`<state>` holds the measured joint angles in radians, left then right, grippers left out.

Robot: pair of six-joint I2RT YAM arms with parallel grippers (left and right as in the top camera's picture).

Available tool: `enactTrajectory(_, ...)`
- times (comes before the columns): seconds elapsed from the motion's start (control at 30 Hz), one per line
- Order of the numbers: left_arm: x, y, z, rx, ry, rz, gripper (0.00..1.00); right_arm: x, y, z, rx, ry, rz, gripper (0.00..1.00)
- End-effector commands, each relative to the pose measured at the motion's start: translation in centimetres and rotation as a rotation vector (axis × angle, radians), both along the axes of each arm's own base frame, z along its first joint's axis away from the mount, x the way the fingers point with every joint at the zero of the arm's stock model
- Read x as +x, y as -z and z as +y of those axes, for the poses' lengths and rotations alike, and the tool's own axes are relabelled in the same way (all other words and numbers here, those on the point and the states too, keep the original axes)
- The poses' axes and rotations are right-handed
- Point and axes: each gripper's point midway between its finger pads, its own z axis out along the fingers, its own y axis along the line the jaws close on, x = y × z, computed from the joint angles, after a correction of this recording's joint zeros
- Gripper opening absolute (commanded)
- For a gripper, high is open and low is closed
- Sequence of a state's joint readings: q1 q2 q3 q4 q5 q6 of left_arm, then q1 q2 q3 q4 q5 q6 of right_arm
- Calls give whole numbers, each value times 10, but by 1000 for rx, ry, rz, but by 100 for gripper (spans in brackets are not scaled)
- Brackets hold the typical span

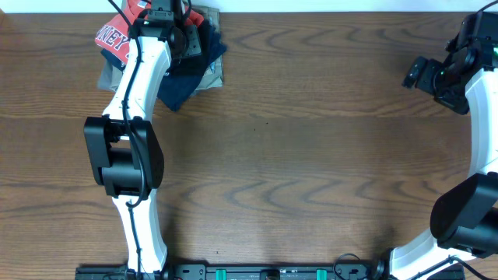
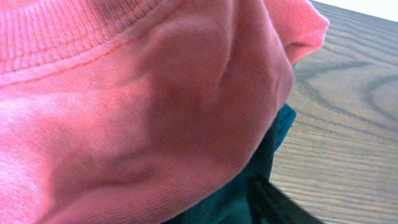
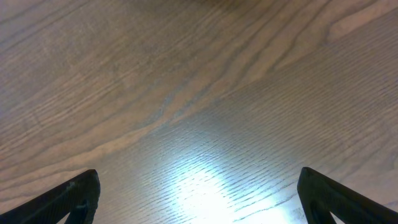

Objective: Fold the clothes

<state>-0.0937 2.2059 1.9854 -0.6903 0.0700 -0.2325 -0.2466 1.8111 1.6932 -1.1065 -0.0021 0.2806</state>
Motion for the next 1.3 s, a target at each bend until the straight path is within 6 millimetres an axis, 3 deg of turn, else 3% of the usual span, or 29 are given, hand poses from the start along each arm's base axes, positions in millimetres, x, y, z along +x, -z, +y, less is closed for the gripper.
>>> enactTrajectory(0.0, 4, 1, -1, 7, 0, -9, 40, 0, 0, -2, -10, 0, 2, 99)
enactTrajectory(0.2, -1, 3, -17, -11, 36, 9, 29, 0, 0, -2, -10, 0, 2, 99)
enactTrajectory(0.33, -3, 4, -29, -8, 63, 13, 28, 0, 0, -2, -10, 0, 2, 99)
enactTrajectory(0.47, -6, 4, -44, 16, 127, 12, 29, 0, 0, -2, -10, 0, 2, 99)
enactTrajectory(0.57, -8, 6, -52, 48, 189, 9, 41, 0, 0, -2, -10, 0, 2, 99)
enactTrajectory(0.87, -5, 23, -47, 69, 213, 30, 48, 0, 0, -2, -10, 0, 2, 99)
enactTrajectory(1.03, 5, 17, -47, 110, 262, -25, 48, 0, 0, -2, -10, 0, 2, 99)
enactTrajectory(1.27, 16, 11, -28, 208, 192, -63, 48, 0, 0, -2, -10, 0, 2, 99)
